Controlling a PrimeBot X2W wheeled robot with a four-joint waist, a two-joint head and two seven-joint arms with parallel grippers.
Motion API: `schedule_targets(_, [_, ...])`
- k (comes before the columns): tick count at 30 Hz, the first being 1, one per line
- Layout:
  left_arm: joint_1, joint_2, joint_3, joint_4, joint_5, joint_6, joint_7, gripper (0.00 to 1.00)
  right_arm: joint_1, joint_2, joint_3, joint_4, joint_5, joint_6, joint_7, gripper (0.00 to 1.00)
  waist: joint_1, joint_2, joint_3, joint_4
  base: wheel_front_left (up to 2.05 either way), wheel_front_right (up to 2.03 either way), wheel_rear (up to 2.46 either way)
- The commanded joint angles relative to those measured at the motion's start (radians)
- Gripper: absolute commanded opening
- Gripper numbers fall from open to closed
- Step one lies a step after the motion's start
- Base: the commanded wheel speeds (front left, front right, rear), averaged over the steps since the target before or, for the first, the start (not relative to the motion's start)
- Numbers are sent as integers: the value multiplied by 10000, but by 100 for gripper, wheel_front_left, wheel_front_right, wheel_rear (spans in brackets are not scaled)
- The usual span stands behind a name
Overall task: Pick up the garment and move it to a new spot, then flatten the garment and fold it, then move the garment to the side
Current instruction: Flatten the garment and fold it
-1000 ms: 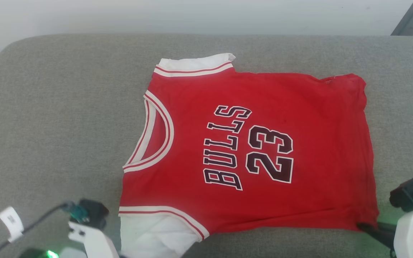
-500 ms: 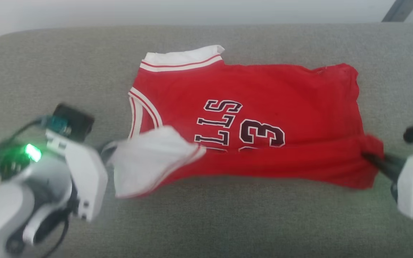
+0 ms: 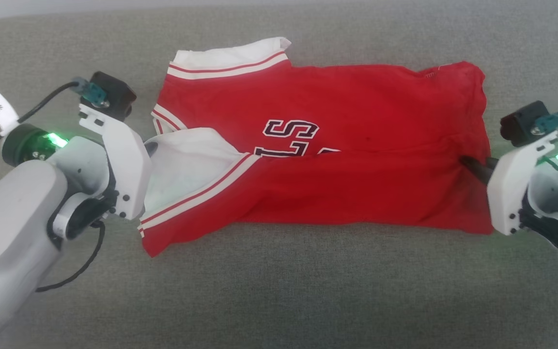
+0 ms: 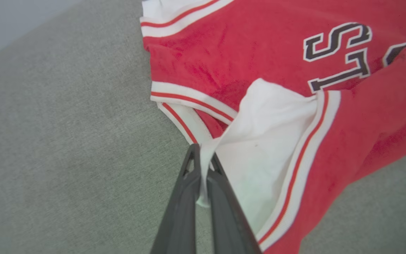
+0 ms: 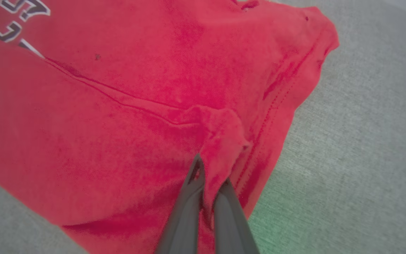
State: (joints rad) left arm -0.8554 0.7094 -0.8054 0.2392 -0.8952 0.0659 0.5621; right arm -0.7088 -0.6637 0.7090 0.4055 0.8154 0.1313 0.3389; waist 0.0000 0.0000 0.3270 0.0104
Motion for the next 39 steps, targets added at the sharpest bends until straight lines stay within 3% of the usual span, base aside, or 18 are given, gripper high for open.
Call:
schedule_targets(1, [-183, -166, -49, 407, -55, -172, -67, 0, -193, 159, 106, 234, -11, -10, 3, 0, 0, 0, 59, -17, 0, 0, 0])
schedule_targets(7, [-380, -740, -222, 1792, -187, -678, -139, 1, -573, 466, 631, 860, 143, -10, -86, 0, 0, 0, 143, -41, 0, 0, 0])
schedule_targets(9, [-386, -929, -276, 2254, -304, -854, -66, 13, -716, 540, 804, 1064, 227, -10, -116, 1, 0, 0, 126, -46, 0, 0, 0])
schedule_targets(10, [-422, -1004, -286, 2445, -364, -935, -55, 22, -787, 563, 852, 1131, 252, -10, -152, 13, 0, 0, 110, -52, 0, 0, 0])
schedule_targets(11, [-472, -1078, -298, 2611, -386, -1004, -83, 37, -873, 561, 911, 1189, 241, -10, -244, 32, 0, 0, 86, -56, 0, 0, 0])
schedule_targets(12, [-529, -1141, -297, 2738, -391, -1057, -135, 49, -921, 552, 975, 1254, 268, -10, -291, 42, 0, 0, 47, -52, 0, 0, 0])
schedule_targets(13, [-567, -1191, -273, 2838, -411, -1069, -214, 84, -940, 536, 1050, 1283, 318, -10, -366, 50, 0, 0, -8, -45, 0, 0, 0])
schedule_targets(14, [-587, -1227, -253, 2923, -422, -1115, -273, 100, -971, 502, 1106, 1279, 338, -10, -476, 80, 0, 0, -64, -38, 0, 0, 0])
schedule_targets(15, [-586, -1239, -243, 2983, -406, -1126, -314, 100, -1005, 447, 1118, 1297, 360, -10, -600, 100, 0, 0, -122, -34, 0, 0, 0])
schedule_targets(20, [-501, -1102, -192, 2837, -420, -1038, -369, 100, -885, 248, 1059, 1231, 389, -10, -1330, 100, 0, 0, -467, -4, 0, 0, 0])
schedule_targets(25, [-66, -795, -165, 2053, -541, -613, -148, 100, -545, 146, 538, 1065, -6, -10, -2760, 100, 0, 0, -824, 29, 0, 0, 0])
schedule_targets(33, [1162, 17, -266, -347, -747, 849, 780, 100, 538, 667, -1676, 1312, -1717, -10, -5430, 100, 0, 0, -1151, -51, 0, 0, 0])
schedule_targets(39, [2163, 608, -244, -1815, -1070, 2066, 1331, 100, 1694, 1620, -4119, 598, -3578, -10, -5976, 100, 0, 0, -1188, -262, 0, 0, 0])
